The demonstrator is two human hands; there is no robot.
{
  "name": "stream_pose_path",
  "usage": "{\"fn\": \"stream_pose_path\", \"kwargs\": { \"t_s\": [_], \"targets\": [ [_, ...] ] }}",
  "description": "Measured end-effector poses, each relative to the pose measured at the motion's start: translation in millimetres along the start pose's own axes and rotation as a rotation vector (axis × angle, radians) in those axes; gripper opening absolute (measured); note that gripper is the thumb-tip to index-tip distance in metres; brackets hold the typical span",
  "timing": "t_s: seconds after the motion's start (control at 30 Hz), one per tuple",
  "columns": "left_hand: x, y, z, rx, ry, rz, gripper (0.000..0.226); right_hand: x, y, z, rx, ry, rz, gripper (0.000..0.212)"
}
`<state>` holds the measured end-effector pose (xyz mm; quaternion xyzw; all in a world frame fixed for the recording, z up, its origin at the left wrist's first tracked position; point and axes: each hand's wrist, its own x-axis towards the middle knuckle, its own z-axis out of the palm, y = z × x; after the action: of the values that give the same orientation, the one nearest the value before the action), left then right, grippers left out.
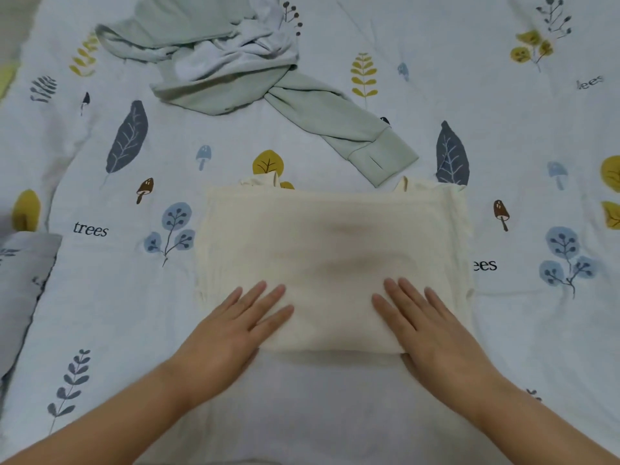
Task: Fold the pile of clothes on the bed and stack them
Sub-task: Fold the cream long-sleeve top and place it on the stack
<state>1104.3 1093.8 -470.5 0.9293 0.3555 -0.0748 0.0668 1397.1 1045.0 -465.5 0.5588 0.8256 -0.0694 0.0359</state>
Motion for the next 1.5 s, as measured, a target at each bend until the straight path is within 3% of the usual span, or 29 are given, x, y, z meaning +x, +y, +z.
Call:
{"fn": "stream_pose_path", "kwargs": {
  "t_s": [0.17,0.27,0.43,0.63,0.7,0.73,0.83,0.9,0.93,1.03,1.17,1.27,1.33,1.43,1.5],
  "targets": [
    [-0.6,3.1,-16.1,-0.047,0.054,-0.075,0.085,-4.9,-3.1,-7.2,0.027,0.110,0.076,0.075],
    [-20.7,13.9,-28.6,-0.077,0.073,-0.043,0.068,-24.2,-12.3,-18.4,0.004,0.144,0.092,0.052],
    [-80.0,44.2,-18.5,-0.097,0.041,0.064,0.041,-80.1,-38.5,-8.8,0.027,0.094,-0.002,0.054],
    [-104.4,72.7,8.9,0.010,0.027,0.044,0.040,-112.9,-57.3,15.6,0.104,0.010,-0.031,0.046],
    [-93.4,80.9,5.0,-0.073,0.091,-0.018,0.028,-111.5,-58.9,9.1,0.222,0.035,0.085,0.053],
    [-86.3,85.3,1.5,-0.128,0.090,-0.060,0.036,-109.5,-59.5,5.8,0.316,0.081,0.189,0.062],
    [-64.1,101.6,0.7,-0.208,0.070,-0.137,0.060,-98.2,-56.4,-1.9,0.614,0.220,0.743,0.071],
    [-46.6,111.5,1.4,-0.219,0.008,-0.186,0.057,-86.8,-50.2,-4.5,0.797,0.073,1.134,0.073],
    [-38.3,114.1,1.9,-0.220,-0.051,-0.211,0.056,-81.8,-46.0,-4.9,0.863,0.002,1.235,0.072],
    [-21.0,115.8,5.5,-0.227,-0.188,-0.276,0.055,-74.4,-33.4,-6.0,1.024,-0.054,1.333,0.062],
    [-11.2,119.2,4.4,-0.262,-0.284,-0.388,0.055,-71.0,-19.8,-19.4,1.539,-0.113,1.396,0.044],
    [-3.2,124.3,2.8,-0.540,-0.224,-0.450,0.052,-65.9,-28.0,-50.6,1.707,-0.144,1.245,0.028],
    [5.2,125.2,-16.1,-0.893,-0.176,-0.488,0.044,-58.3,-44.4,-66.8,1.686,-0.098,1.111,0.033],
    [16.9,121.8,-59.3,-1.501,-0.039,-0.476,0.032,-41.1,-82.6,-87.6,1.398,-0.006,0.904,0.043],
    [19.7,110.8,-79.8,-1.827,-0.013,-0.484,0.040,-27.2,-111.7,-100.6,1.225,0.026,0.751,0.050]
  ]
}}
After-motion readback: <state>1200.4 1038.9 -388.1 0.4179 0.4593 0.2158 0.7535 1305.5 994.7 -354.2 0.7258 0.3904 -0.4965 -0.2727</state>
